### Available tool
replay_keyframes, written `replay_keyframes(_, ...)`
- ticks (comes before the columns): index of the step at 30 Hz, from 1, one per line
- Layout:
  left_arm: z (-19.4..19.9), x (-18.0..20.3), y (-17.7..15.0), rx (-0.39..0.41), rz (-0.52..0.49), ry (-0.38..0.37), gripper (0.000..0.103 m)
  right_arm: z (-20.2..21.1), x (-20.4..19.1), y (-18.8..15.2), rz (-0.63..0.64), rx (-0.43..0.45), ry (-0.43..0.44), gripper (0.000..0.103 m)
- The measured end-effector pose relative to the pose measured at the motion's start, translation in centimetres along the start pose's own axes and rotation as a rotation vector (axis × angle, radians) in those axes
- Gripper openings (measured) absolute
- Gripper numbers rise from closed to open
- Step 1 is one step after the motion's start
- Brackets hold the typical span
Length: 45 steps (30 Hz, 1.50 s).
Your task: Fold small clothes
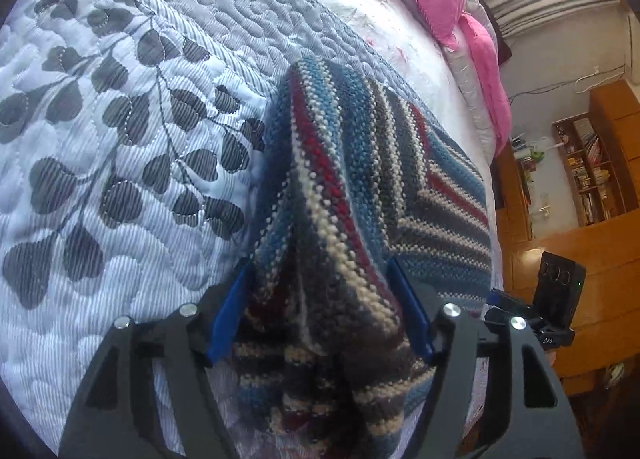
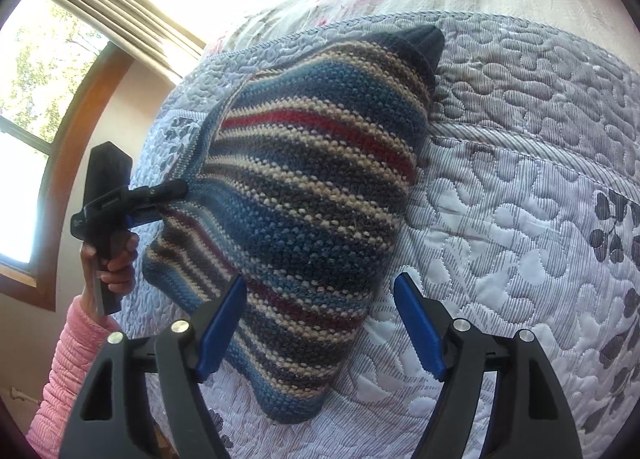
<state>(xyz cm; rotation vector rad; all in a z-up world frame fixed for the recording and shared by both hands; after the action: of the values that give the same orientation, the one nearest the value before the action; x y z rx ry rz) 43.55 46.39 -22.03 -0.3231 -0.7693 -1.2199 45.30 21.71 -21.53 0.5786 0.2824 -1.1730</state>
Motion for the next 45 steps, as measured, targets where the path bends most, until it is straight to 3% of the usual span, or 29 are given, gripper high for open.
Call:
replay_keyframes(8,-3.3,1.9,-0.5,-0.071,-0.086,-0.045,0.078,-2.8,1.0,1.3,-0.043,-0.008,0.063,0.086)
replay_keyframes(12,-4.6,1.7,-0.2,-0.084,-0.071,-0.074,0.074,-4.6,1.2,2.0,-0.092,-0.020,0.132,0.087)
replay_keyframes(14,-4.7,1.6,-0.1,-0.082,-0.077,-0.062,0.065,-5.0,1.4,2.2,-0.112,-0.013,0.157,0.085)
replay_keyframes(18,-4.0,1.3,-0.2,-0.057,-0.068,-0.072,0.052,-4.3,1.1,1.8,-0.099,0.018,0.181,0.061)
replay_keyframes(20,-3.5,1.5,-0.6,-0.036,-0.077,-0.071,0.050,-3.5,0.9,1.6,-0.092,0.030,0.200,0.055)
replay_keyframes(27,-1.9,3.9,-2.0,0.029,-0.082,-0.130,0.045,-0.2,-0.2,0.4,-0.044,0.058,0.234,0.049)
replay_keyframes(32,-1.7,8.0,-5.8,0.004,-0.110,-0.169,0.044,4.2,-0.4,-2.2,-0.005,0.080,0.210,0.047)
replay_keyframes(37,-1.7,14.0,-12.1,-0.023,-0.170,-0.230,0.044,10.7,0.7,-8.0,0.025,0.117,0.175,0.047)
replay_keyframes(41,-3.1,18.2,-18.0,-0.054,-0.225,-0.228,0.044,14.5,2.6,-13.5,0.016,0.134,0.143,0.047)
replay_keyframes(45,-6.0,19.8,-23.6,-0.092,-0.247,-0.198,0.045,15.1,6.2,-18.2,-0.053,0.109,0.085,0.048)
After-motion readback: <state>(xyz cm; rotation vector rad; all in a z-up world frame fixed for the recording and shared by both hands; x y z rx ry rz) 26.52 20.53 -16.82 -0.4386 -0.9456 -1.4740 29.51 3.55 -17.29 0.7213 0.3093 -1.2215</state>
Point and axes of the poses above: each gripper's, at about its wrist camera, not at the fingertips, and z roughly against the way its jaws point, x to its right, y to its top, the point moved 7 cm from there along -z, roughly the way its jaws point
